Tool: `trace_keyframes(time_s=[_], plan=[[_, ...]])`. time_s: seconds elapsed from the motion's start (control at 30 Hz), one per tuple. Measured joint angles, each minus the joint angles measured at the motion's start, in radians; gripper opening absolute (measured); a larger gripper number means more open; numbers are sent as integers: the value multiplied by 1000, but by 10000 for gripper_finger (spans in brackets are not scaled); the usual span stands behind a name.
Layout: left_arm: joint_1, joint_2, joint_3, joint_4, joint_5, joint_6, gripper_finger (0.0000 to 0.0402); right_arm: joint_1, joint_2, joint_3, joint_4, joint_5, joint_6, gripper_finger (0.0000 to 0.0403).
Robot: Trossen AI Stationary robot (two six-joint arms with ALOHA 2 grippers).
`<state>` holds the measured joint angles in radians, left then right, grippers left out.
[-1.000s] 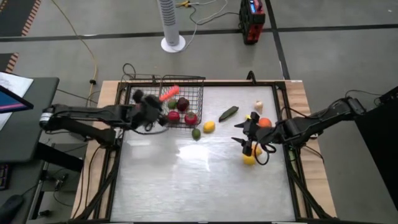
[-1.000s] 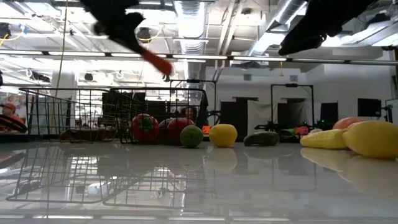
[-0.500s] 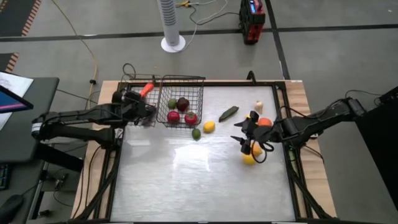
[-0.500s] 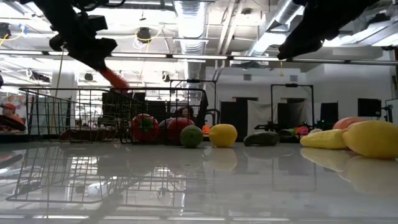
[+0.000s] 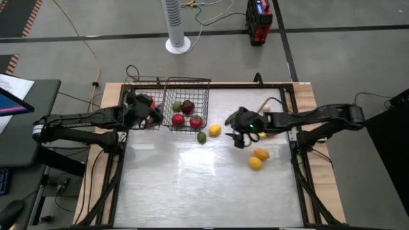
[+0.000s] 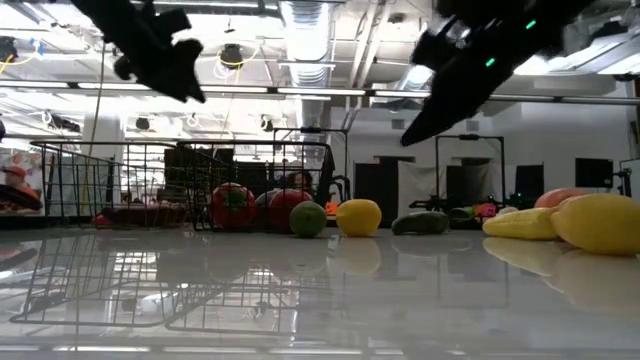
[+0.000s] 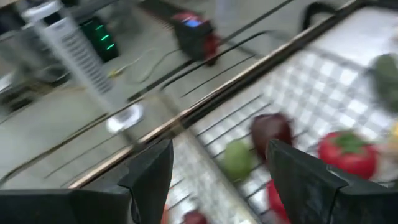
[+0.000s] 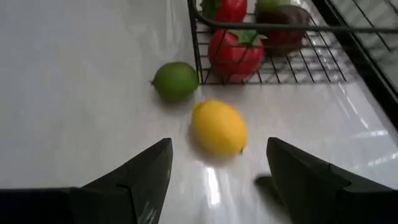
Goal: Sort produce into baskets
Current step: Put the top left lemon into the right wire basket
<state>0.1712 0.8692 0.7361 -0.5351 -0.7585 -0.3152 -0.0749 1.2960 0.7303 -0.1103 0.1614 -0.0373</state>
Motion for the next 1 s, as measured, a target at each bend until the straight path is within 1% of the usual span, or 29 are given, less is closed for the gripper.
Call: trace_keyframes(time_s=[0.13, 0.23, 0.3, 0.4, 0.57, 0.77, 0.9, 1.0], plan=[[-46, 0, 0, 73, 57, 45, 247, -58, 128, 0, 148, -63, -91, 291], [-71, 0, 0, 87, 127, 50, 247, -93, 216, 2, 229, -140, -125, 291], [-83, 0, 0, 85, 166, 50, 247, -110, 267, 17, 244, -180, -141, 291], [-99, 0, 0, 82, 199, 50, 247, -126, 331, 52, 264, -194, -177, 291], [-120, 0, 0, 82, 214, 50, 247, -140, 421, 106, 275, -271, -218, 291], [-155, 0, 0, 77, 240, 43, 247, -144, 472, 114, 256, -262, -253, 290], [-171, 0, 0, 77, 240, 42, 247, -140, 474, 115, 226, -203, -268, 281], [-180, 0, 0, 77, 248, 46, 247, -134, 456, 115, 199, -182, -274, 270]])
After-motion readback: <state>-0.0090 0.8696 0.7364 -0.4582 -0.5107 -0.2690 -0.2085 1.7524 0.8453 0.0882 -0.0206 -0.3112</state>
